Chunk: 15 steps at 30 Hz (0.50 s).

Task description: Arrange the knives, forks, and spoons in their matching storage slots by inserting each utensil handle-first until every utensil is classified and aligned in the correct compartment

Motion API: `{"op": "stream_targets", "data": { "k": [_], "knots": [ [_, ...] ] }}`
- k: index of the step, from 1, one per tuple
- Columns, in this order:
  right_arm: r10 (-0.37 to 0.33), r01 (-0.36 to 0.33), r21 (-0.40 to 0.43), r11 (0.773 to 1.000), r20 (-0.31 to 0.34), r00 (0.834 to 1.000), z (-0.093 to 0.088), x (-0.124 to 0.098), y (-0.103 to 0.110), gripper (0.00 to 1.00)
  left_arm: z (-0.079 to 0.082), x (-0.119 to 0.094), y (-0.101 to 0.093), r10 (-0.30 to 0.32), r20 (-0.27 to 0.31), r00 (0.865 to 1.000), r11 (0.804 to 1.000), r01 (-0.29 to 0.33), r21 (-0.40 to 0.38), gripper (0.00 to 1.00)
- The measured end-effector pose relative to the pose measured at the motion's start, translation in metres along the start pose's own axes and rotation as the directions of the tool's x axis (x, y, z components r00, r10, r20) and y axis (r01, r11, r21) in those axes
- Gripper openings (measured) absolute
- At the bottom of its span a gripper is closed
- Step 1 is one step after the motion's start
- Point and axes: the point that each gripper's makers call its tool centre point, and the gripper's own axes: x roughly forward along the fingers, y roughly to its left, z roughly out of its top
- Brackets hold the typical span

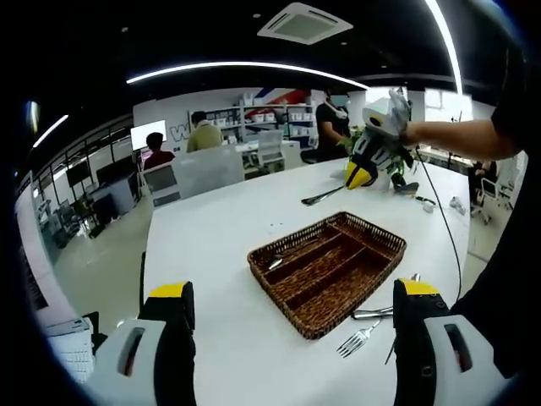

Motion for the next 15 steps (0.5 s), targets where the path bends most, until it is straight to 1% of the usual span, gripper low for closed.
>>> {"op": "stream_targets", "data": {
  "k": [2,7,15],
  "knots": [
    [-0.002,0.002,0.009,1.0,-0.004,1.0,-0.003,0.004,-0.008,0.0,-0.001,0.0,0.003,0.001,0.001,1.0,1.0,-0.001,-0.004,1.0],
    [-0.002,0.003,0.016,1.0,-0.013,1.0,-0.009,0.009,-0.018,0.0,-0.001,0.001,0.005,0.001,0.0,1.0,1.0,-0.001,-0.005,1.0],
    [0.004,-0.003,0.028,1.0,-0.042,0.999,-0.02,0.025,-0.04,0.0,-0.002,0.002,0.007,-0.001,-0.004,1.0,1.0,0.001,-0.005,1.0]
  ]
}}
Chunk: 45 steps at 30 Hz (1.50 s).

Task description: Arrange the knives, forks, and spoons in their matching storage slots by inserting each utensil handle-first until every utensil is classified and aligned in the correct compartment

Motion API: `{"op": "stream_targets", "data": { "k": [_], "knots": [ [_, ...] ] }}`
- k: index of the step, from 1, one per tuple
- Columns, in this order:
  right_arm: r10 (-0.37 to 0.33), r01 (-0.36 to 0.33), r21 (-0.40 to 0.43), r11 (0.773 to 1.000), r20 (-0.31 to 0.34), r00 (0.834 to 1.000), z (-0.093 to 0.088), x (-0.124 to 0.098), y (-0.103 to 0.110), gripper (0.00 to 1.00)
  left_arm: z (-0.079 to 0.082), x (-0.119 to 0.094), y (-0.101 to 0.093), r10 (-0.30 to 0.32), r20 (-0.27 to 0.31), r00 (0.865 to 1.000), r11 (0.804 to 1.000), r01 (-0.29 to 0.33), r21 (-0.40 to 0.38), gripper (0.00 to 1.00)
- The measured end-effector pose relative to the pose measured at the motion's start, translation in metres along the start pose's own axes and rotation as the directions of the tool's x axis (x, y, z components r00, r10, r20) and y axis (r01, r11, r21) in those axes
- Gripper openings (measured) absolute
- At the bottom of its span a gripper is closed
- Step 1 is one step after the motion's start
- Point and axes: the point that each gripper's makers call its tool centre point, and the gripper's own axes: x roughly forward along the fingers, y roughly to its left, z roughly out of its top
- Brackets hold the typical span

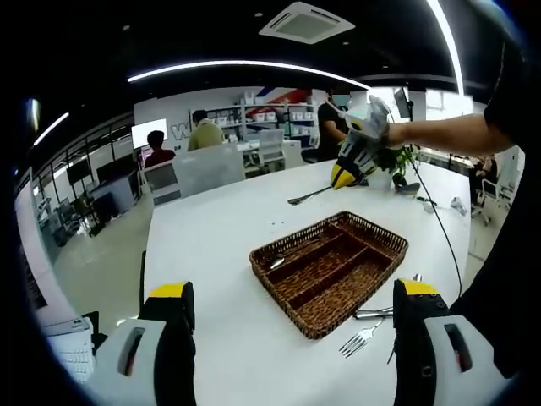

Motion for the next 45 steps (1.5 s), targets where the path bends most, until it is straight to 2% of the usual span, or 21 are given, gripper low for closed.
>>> {"op": "stream_targets", "data": {
  "k": [10,22,30,45],
  "knots": [
    [-0.006,0.006,0.014,1.0,-0.003,1.0,0.0,0.015,-0.024,0.0,-0.003,-0.002,0.006,0.008,-0.01,1.0,1.0,-0.008,-0.002,1.0],
    [0.003,-0.003,0.001,1.0,-0.013,1.0,0.003,0.025,-0.029,0.0,-0.005,-0.004,0.017,0.025,-0.011,1.0,1.0,-0.025,-0.005,1.0],
    [0.001,-0.001,0.019,1.0,-0.026,1.0,-0.006,0.039,-0.032,0.0,-0.006,-0.003,0.018,0.029,-0.017,0.999,1.0,-0.029,-0.01,1.0],
    [0.027,-0.023,0.049,0.999,-0.065,0.998,-0.036,0.077,-0.017,0.0,-0.013,0.0,0.02,0.037,-0.034,0.999,0.999,-0.037,-0.021,1.0]
  ]
}}
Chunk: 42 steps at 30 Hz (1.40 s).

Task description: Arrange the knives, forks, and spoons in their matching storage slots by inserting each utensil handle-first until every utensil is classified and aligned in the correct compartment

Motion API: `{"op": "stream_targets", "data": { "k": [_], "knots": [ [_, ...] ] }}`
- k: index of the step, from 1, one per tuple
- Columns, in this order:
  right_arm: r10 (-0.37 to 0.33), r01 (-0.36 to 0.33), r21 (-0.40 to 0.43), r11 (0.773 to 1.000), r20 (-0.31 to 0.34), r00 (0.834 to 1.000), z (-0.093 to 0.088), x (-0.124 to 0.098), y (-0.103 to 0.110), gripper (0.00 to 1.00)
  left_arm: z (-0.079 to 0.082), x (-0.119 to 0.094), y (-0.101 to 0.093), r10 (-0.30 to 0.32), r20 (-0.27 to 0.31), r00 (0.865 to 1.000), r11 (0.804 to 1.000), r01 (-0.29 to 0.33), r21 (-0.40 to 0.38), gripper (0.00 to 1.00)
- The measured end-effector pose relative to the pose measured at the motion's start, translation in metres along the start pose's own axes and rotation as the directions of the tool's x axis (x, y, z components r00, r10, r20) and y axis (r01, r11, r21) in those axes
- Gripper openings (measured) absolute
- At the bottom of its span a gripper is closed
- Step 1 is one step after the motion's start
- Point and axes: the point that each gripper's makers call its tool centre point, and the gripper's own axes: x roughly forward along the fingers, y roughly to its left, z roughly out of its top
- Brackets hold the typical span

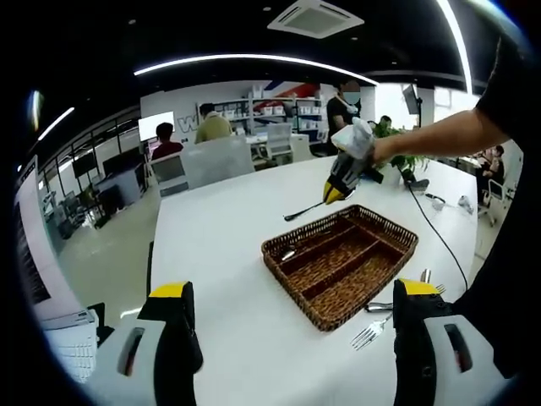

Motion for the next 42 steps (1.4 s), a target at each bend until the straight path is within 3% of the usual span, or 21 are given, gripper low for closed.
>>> {"op": "stream_targets", "data": {
  "k": [12,27,33,42],
  "knots": [
    [0.001,-0.001,0.022,1.0,-0.006,1.0,-0.015,0.028,0.008,0.0,-0.003,0.002,0.002,0.002,-0.01,1.0,1.0,-0.002,-0.004,1.0],
    [0.049,-0.048,0.024,0.999,-0.044,0.998,-0.036,0.065,0.024,0.0,-0.009,-0.005,0.009,0.014,-0.017,1.0,1.0,-0.014,-0.013,1.0],
    [0.067,-0.066,0.025,0.998,-0.032,0.997,-0.037,0.073,0.026,0.0,-0.011,-0.008,0.009,0.019,-0.025,1.0,1.0,-0.019,-0.019,1.0],
    [0.096,-0.096,-0.002,0.995,-0.072,0.993,-0.042,0.086,0.028,0.0,-0.013,-0.009,0.013,0.018,-0.036,0.999,1.0,-0.018,-0.018,1.0]
  ]
}}
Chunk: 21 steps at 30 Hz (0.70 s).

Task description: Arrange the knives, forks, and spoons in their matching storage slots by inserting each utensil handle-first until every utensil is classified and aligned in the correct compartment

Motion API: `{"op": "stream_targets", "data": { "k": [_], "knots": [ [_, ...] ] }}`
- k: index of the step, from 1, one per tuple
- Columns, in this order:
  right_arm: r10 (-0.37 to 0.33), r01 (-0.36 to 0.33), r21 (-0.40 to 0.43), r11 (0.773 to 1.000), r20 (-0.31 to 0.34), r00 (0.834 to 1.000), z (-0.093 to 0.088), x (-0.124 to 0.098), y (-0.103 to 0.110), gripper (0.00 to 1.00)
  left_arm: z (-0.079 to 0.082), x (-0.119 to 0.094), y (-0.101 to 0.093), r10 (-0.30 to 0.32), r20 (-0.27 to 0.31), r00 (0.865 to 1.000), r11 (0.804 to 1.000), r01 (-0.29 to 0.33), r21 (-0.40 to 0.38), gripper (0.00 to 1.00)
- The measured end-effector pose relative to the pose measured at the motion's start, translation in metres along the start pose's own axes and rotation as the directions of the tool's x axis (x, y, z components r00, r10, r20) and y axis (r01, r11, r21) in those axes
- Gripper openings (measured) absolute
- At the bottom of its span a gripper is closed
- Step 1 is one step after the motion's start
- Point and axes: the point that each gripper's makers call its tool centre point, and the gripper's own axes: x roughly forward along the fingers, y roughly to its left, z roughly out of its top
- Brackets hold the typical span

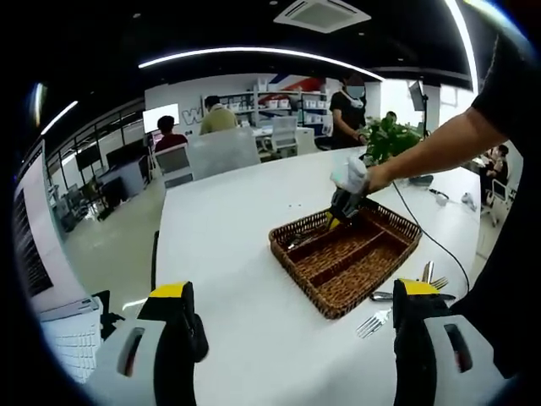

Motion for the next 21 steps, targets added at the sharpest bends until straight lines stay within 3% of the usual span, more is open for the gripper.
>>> {"op": "stream_targets", "data": {
  "k": [2,5,10,16,19,21],
  "knots": [
    [0.01,-0.01,-0.003,1.0,-0.011,1.0,0.0,0.003,0.001,0.0,0.0,0.0,0.001,-0.001,-0.002,1.0,1.0,0.001,0.002,1.0],
    [0.001,-0.008,-0.093,0.996,-0.075,0.997,-0.005,0.006,0.0,0.01,0.0,0.0,0.002,-0.001,-0.002,1.0,1.0,0.001,-0.001,1.0],
    [0.007,-0.009,-0.034,0.999,-0.073,0.997,-0.006,0.008,-0.001,0.02,0.0,0.002,0.003,-0.004,-0.002,1.0,1.0,0.004,0.0,1.0],
    [-0.016,0.015,-0.02,1.0,-0.068,0.998,-0.009,0.005,-0.001,0.04,0.0,0.003,0.003,-0.009,-0.001,1.0,1.0,0.009,0.004,1.0],
    [-0.081,0.079,-0.086,0.993,-0.017,0.997,0.001,-0.01,-0.011,0.16,0.003,0.003,0.001,-0.012,0.006,1.0,1.0,0.012,0.008,1.0],
    [-0.097,0.098,-0.04,0.994,0.034,0.995,0.012,-0.024,-0.015,0.29,0.004,0.004,0.0,-0.015,0.009,1.0,1.0,0.015,0.012,1.0]
  ]
}}
